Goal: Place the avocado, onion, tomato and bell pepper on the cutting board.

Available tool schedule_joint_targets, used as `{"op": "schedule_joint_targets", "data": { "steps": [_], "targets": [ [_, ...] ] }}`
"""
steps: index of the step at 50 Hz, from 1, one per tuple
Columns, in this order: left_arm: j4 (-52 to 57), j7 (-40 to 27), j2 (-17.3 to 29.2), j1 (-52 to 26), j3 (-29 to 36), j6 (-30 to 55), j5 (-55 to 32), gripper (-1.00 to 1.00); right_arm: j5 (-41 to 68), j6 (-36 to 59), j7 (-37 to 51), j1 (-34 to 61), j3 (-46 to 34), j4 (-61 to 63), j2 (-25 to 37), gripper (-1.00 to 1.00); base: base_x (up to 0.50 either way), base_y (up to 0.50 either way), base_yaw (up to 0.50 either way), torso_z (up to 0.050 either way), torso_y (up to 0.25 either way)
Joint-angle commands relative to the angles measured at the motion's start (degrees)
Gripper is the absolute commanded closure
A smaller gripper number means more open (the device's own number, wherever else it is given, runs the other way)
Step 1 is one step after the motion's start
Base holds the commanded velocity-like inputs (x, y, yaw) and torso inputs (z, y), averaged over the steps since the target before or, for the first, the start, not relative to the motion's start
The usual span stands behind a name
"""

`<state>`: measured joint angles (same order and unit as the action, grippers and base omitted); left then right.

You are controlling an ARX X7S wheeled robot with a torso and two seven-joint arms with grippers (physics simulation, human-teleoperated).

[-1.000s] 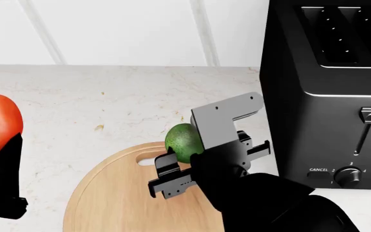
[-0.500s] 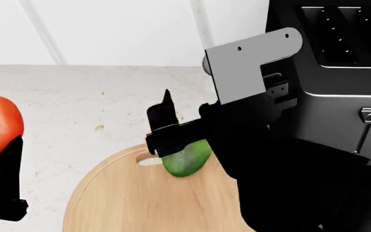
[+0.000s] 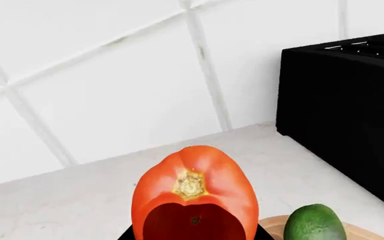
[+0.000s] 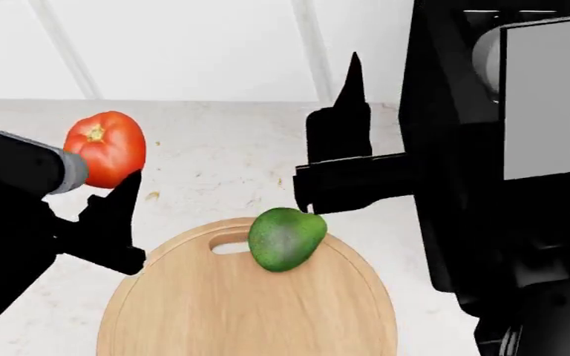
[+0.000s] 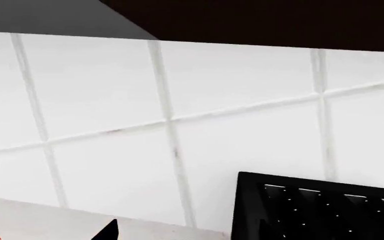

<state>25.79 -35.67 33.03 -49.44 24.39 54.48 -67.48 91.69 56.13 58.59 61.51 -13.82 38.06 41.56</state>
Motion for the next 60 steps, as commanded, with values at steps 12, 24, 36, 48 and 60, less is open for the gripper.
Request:
{"op": "schedule_joint_targets", "data": {
  "steps": [12, 24, 36, 48, 60],
  "targets": [
    [-29.32, 19.12, -12.16, -7.33, 15.84, -8.79, 19.76, 1.00, 3.06, -4.32, 6.67, -9.04, 7.15, 6.89, 3.37, -1.00, 0.00, 0.00, 0.00, 0.000, 0.000],
    [-30.97, 19.12, -12.91, -4.75, 17.12, -10.12, 20.64, 1.00, 4.59, -5.60, 7.51, -11.00, 8.38, 7.84, 4.44, -1.00, 0.00, 0.00, 0.00, 0.000, 0.000],
    [-30.98, 19.00, -12.75, -0.81, 18.87, -10.83, 21.10, 1.00, 5.17, -6.52, 7.79, -12.56, 9.10, 8.40, 4.96, -1.00, 0.00, 0.00, 0.00, 0.000, 0.000],
    [-29.68, 18.30, -12.38, 0.83, 18.80, -10.31, 20.01, 1.00, 5.46, -7.14, 7.92, -13.53, 9.32, 8.70, 5.08, -1.00, 0.00, 0.00, 0.00, 0.000, 0.000],
    [-29.06, 18.87, -12.04, 0.57, 18.60, -10.54, 19.54, -1.00, 5.63, -7.42, 8.08, -13.53, 9.29, 8.67, 5.29, -1.00, 0.00, 0.00, 0.00, 0.000, 0.000]
  ]
}}
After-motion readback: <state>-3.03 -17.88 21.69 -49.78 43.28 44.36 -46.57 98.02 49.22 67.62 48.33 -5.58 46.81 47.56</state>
